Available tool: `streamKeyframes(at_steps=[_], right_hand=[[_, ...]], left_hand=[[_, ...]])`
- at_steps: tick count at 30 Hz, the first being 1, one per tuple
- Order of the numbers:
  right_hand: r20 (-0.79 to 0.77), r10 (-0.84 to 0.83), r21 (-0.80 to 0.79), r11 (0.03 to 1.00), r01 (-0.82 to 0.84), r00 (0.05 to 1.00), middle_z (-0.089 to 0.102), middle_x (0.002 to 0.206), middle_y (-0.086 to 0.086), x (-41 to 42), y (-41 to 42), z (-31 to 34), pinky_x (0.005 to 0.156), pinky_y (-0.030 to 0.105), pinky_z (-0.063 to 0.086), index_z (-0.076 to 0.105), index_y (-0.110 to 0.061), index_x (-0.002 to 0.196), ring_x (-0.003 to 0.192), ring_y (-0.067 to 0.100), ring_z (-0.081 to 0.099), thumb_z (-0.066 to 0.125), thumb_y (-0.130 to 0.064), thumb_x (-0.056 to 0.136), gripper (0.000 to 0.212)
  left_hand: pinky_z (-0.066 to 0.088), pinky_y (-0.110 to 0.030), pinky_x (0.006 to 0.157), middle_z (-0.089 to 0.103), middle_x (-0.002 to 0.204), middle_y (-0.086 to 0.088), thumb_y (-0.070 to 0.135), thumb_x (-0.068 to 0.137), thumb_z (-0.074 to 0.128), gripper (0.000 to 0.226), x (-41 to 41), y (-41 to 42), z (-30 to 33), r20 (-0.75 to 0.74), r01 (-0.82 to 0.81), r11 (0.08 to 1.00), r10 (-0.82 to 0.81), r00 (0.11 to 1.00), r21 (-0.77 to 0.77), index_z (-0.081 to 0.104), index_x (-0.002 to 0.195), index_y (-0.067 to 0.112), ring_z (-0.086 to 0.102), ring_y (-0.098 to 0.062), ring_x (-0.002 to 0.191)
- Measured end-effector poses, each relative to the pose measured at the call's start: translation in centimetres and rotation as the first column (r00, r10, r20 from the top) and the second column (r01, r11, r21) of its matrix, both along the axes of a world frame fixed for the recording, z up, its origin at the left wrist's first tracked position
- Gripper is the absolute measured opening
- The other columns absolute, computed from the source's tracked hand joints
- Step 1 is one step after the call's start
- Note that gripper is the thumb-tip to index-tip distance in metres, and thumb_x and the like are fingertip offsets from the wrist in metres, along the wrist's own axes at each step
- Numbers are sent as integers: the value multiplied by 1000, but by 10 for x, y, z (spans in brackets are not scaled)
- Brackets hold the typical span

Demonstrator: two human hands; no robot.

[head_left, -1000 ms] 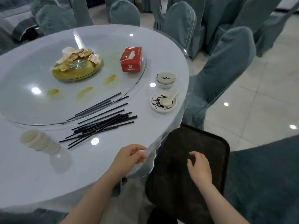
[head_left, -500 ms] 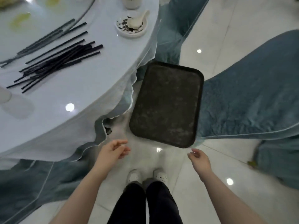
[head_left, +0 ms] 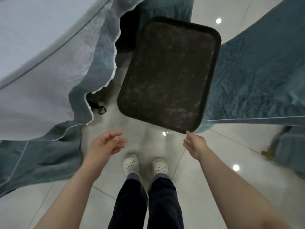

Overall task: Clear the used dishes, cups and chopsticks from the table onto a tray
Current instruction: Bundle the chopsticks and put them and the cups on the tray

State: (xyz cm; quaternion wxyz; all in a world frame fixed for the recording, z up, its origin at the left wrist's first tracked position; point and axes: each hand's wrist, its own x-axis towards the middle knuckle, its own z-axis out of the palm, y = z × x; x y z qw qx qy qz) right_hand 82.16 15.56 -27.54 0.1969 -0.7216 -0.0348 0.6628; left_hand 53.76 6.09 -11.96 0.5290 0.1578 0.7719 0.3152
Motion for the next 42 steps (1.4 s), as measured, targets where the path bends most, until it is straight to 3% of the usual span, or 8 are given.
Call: streamKeyframes(at_steps=[3, 8, 12, 18, 25, 29, 36, 42], right_hand=[[-99, -150, -27, 989, 148, 984, 58, 117, 20, -8, 9, -14, 82, 32, 51, 55, -3, 106, 96, 26, 61, 62, -15, 92, 19], [-190, -267, -46, 964, 263, 945, 60, 110, 14, -10, 14, -26, 94, 40, 47, 52, -8, 116, 106, 27, 60, 57, -20, 95, 25], [-204, -376, 36, 920, 391, 904, 62, 113, 16, -10, 22, -19, 84, 40, 54, 50, 0, 118, 98, 28, 63, 54, -8, 96, 24], [-314, -259, 77, 952, 296, 913, 61, 100, 15, -14, 29, 22, 75, 37, 57, 46, 0, 123, 87, 26, 62, 40, 4, 91, 32], [-445, -170, 188, 942, 277, 879, 58, 111, 26, -14, -3, 104, 66, 45, 60, 46, 0, 109, 98, 42, 62, 31, 11, 87, 29], [-513, -158, 222, 925, 308, 844, 57, 118, 28, -9, -46, 148, 63, 41, 60, 41, 1, 123, 98, 49, 61, 29, 9, 86, 40], [-413, -69, 310, 927, 211, 908, 57, 116, 28, 21, -158, 207, 66, 43, 60, 38, 1, 131, 88, 51, 66, 34, 9, 81, 52], [-355, 3, 446, 879, 167, 935, 55, 120, 28, 44, -243, 253, 66, 47, 58, 42, -7, 130, 91, 50, 65, 36, 10, 81, 53]], left_hand=[[53, -26, 75, 75, 89, -7, 1, 97, 48, 24, 6, -5, -3, -11, -20, 1000, 20, 1000, 8, 65, 104, 16, 69, -17, 79], [54, -26, 76, 75, 90, -6, 2, 97, 47, 24, 9, -11, 0, -25, -48, 999, 48, 999, 18, 65, 105, 16, 70, -15, 78], [52, -26, 74, 76, 88, -6, 2, 97, 47, 24, 12, -18, 5, -23, -62, 998, 62, 998, 29, 65, 104, 16, 70, -12, 75], [53, -27, 76, 76, 88, -5, 2, 97, 46, 25, 19, -38, 26, -28, -71, 996, 72, 997, 48, 65, 104, 17, 70, -12, 76], [54, -29, 79, 74, 91, -9, 1, 98, 46, 22, 31, -68, 54, 3, -71, 996, 71, 997, 62, 63, 107, 13, 67, -17, 78], [54, -25, 75, 72, 92, -8, 4, 99, 44, 22, 37, -96, 70, 34, -43, 993, 40, 999, 112, 60, 112, 12, 67, -16, 78], [53, -25, 72, 70, 96, -12, 7, 98, 50, 30, 46, -169, 94, 114, -110, 979, 91, 989, 171, 48, 128, 12, 66, -20, 81], [55, -37, 77, 62, 105, -13, 38, 95, 57, 56, 54, -220, 91, 106, -116, 993, 113, 988, 22, 35, 138, 10, 66, -26, 83]])
